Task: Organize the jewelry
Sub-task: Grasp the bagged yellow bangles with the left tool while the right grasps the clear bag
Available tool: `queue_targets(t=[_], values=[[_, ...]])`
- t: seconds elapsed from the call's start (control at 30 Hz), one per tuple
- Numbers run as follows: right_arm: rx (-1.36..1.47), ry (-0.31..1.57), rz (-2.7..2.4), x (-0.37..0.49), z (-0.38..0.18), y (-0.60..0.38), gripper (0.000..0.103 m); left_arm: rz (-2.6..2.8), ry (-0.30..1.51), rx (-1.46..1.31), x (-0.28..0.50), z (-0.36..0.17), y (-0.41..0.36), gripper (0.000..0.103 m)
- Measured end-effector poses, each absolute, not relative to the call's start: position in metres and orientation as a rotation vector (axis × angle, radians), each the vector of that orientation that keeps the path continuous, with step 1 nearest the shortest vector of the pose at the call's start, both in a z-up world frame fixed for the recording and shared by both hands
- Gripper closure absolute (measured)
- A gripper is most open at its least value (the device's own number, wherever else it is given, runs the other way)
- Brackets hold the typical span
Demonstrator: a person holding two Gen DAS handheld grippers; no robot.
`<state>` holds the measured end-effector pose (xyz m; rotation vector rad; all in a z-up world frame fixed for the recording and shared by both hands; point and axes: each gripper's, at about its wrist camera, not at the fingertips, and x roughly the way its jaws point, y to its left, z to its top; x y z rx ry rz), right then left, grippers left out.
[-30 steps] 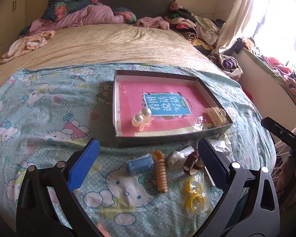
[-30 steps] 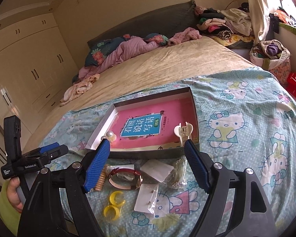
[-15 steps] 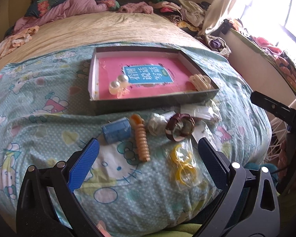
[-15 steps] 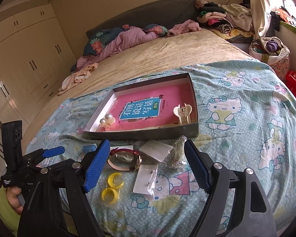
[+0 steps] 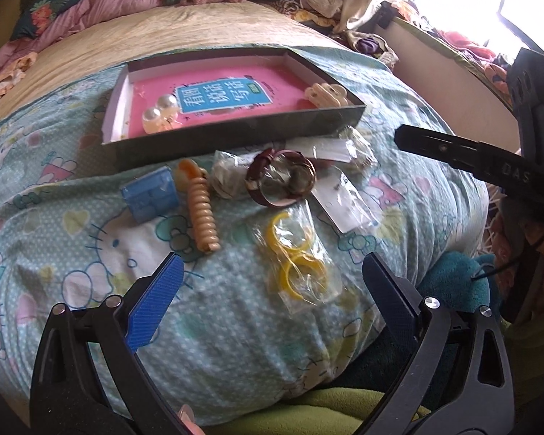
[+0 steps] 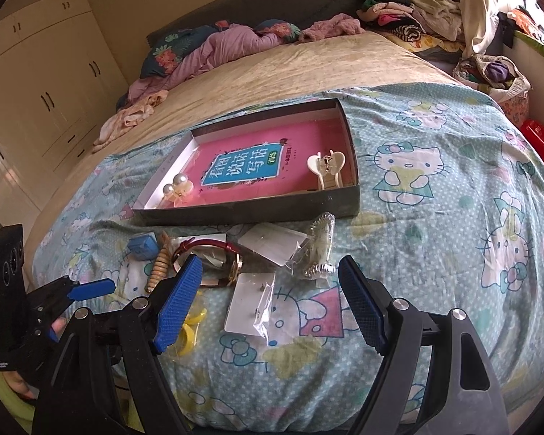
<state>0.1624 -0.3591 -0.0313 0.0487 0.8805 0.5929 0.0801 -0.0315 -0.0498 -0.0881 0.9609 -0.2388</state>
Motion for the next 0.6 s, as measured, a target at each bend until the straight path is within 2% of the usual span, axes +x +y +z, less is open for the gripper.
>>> queue_targets(t=[0.1,0.3,0.6], values=[[0.034,0.893,0.582,0.165,-0.040,-0.359,0.027,-0.253,0.974,-0.078,0.079,-0.054,-0.037,0.023],[-0.003,0.921,0.560,0.170,-0.054,-0.359,0.039,-0.267,0.997,-0.062,0.081,-0.064,-0.044,0.036],[-0.049,1.029,0.476,0.194,-0.088,-0.360,0.052,-0.271,1.021,-0.053,0.086,-0.078,-0.050,0.037]])
